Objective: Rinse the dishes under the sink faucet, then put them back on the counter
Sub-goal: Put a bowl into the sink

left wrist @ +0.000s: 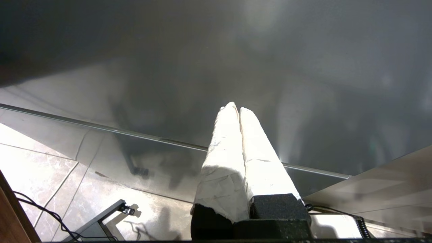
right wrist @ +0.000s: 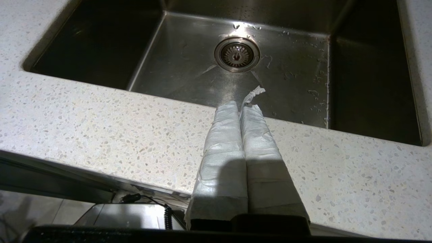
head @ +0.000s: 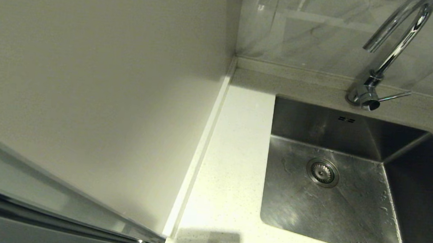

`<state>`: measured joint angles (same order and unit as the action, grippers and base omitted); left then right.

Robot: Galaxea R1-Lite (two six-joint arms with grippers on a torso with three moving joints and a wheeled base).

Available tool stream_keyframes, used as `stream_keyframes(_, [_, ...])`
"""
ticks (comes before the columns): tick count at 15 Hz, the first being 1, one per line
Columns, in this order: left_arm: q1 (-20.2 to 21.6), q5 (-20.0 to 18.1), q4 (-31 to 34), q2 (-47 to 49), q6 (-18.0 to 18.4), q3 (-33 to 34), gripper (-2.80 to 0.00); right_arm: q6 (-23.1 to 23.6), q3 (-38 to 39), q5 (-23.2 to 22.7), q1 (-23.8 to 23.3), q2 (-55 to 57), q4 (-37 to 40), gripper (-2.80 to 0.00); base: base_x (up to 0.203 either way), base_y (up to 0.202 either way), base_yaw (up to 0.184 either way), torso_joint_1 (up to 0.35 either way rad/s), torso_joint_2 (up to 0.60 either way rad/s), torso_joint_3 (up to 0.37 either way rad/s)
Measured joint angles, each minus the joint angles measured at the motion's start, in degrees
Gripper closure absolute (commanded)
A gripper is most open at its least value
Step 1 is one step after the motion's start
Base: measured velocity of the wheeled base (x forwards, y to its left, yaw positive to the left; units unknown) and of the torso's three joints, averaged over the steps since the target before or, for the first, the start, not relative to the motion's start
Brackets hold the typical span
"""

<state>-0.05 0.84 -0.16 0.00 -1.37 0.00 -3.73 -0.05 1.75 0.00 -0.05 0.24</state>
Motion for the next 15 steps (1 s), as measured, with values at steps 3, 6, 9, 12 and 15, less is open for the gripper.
stream_keyframes(3, [0.02,0.01,0.0,0.0,0.02,0.0,0.0,0.05,0.0,0.01,0.0,0.0,-0.02,0.0,0.0,0.0,0.0,0.0,0.0,0.0])
stream_keyframes(6, [0.02,0.01,0.0,0.0,0.01,0.0,0.0,0.09,0.02,0.09,0.0,0.02,-0.57,0.0,0.0,0.0,0.0,0.0,0.0,0.0])
stream_keyframes(9, [0.02,0.04,0.0,0.0,0.04,0.0,0.0,-0.18,-4.99,2.1,0.0,0.86,-1.08,0.0,0.0,0.0,0.0,0.0,0.0,0.0])
stream_keyframes(12, [0.02,0.04,0.0,0.0,0.0,0.0,0.0,-2.8,-21.66,5.51,0.0,8.71,1.96,0.0,0.0,0.0,0.0,0.0,0.0,0.0])
stream_keyframes(15, [0.02,0.01,0.0,0.0,0.0,0.0,0.0,-4.27,-40.92,12.67,-0.06,23.69,6.72,0.0,0.0,0.0,0.0,0.0,0.0,0.0])
